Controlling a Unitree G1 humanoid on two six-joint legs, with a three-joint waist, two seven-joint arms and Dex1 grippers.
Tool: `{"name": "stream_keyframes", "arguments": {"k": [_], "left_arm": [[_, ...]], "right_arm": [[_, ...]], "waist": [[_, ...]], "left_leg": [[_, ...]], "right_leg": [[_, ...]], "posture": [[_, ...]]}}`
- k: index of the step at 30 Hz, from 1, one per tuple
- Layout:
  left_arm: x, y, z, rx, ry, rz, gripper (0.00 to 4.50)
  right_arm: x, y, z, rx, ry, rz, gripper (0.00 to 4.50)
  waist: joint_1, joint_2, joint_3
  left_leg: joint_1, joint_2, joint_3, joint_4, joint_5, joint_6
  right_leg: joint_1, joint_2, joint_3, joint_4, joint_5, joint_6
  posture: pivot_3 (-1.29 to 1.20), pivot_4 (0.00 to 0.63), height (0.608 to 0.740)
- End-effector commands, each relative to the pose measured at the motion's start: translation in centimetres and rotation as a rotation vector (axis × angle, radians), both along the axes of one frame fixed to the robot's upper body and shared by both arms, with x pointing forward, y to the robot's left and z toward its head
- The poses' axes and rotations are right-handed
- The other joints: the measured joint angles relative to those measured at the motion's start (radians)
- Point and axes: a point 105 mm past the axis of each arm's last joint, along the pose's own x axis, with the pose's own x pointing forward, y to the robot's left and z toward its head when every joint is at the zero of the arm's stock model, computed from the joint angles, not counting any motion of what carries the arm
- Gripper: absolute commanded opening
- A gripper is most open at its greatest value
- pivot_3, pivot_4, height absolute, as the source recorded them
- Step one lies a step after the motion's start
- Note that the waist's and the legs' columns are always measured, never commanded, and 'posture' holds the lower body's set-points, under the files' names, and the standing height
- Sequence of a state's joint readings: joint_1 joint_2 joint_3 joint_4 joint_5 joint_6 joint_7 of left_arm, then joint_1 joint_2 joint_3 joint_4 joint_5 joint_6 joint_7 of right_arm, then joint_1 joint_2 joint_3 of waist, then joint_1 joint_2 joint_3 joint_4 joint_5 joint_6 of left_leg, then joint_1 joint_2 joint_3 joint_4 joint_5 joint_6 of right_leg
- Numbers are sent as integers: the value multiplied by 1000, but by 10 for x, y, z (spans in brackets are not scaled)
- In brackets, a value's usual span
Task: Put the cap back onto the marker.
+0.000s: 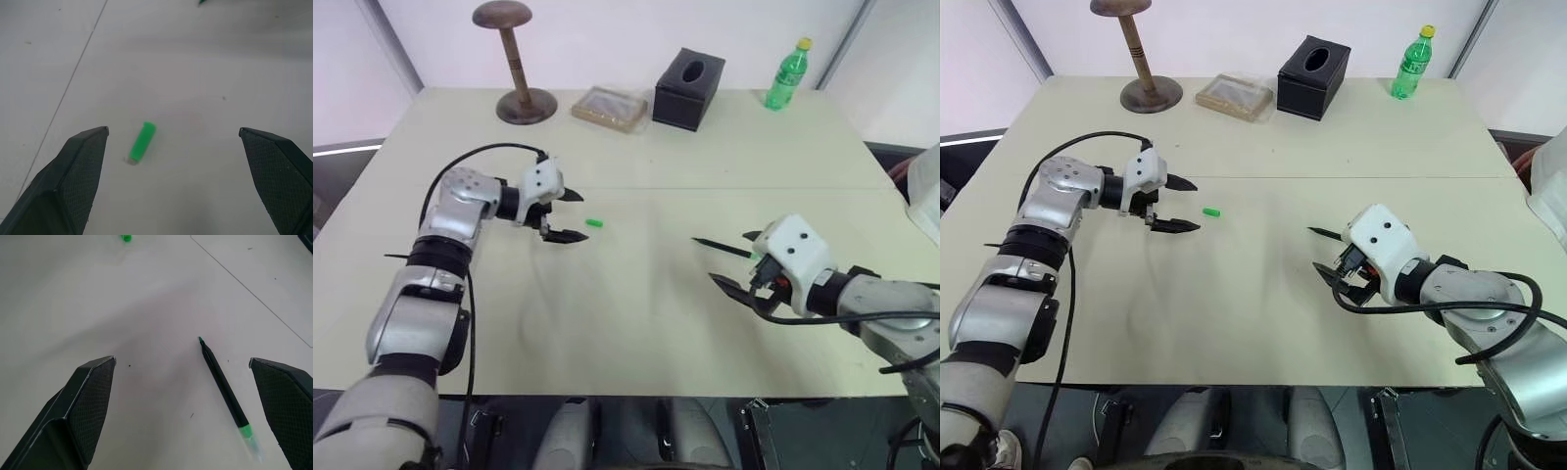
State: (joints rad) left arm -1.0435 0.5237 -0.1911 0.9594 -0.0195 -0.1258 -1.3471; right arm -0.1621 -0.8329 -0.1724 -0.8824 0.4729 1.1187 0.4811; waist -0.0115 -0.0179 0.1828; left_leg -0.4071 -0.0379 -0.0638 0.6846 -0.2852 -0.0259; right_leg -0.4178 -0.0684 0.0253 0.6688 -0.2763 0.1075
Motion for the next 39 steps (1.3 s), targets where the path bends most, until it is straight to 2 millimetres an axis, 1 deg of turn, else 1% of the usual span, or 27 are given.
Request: {"name": "stream_keyframes", "arguments": {"k": [1, 6, 12, 18, 25, 28, 31, 39], "left_arm": [[9, -4, 4, -20, 13, 36, 4470], [17, -7, -10, -4, 35, 106, 4470], [21, -9, -25, 21, 57, 159, 4470], [23, -13, -30, 15, 64, 187, 4470], [19, -13, -41, 39, 94, 183, 4470], [18, -13, -44, 46, 102, 177, 3646], [17, -13, -46, 47, 108, 176, 2250], [14, -11, -51, 61, 122, 165, 2250]], "right_arm": [[1, 1, 9, 1, -71, -17, 4493], [-2, 2, 8, 12, -85, -44, 4493], [-7, 1, 5, 23, -93, -78, 4493], [-10, -1, 5, 30, -99, -109, 4493], [-12, -3, 5, 26, -102, -124, 4493], [-12, -4, 6, 24, -102, -128, 4493], [-12, -5, 7, 23, -102, -131, 4493], [-13, -6, 6, 19, -98, -134, 4493]], "waist": [[0, 0, 0], [-2, 0, 0], [0, 0, 0], [2, 0, 0], [1, 0, 0], [1, 0, 0], [0, 0, 0], [0, 0, 0]], "left_leg": [[0, 0, 0, 0, 0, 0], [0, 0, 0, 0, 0, 0], [0, 0, 0, 0, 0, 0], [0, 0, 0, 0, 0, 0], [0, 0, 0, 0, 0, 0], [0, 0, 0, 0, 0, 0], [0, 0, 0, 0, 0, 0], [0, 0, 0, 0, 0, 0]], "right_leg": [[0, 0, 0, 0, 0, 0], [0, 0, 0, 0, 0, 0], [-1, 0, 0, 0, 0, 0], [-1, 0, 0, 0, 0, 0], [0, 0, 0, 0, 0, 0], [0, 0, 0, 0, 0, 0], [0, 0, 0, 0, 0, 0], [0, 1, 0, 0, 0, 0]], "posture": [[0, 150, 740], [0, 150, 740], [0, 150, 740], [0, 150, 740], [0, 150, 740], [0, 150, 740], [0, 150, 740], [0, 150, 740]]}}
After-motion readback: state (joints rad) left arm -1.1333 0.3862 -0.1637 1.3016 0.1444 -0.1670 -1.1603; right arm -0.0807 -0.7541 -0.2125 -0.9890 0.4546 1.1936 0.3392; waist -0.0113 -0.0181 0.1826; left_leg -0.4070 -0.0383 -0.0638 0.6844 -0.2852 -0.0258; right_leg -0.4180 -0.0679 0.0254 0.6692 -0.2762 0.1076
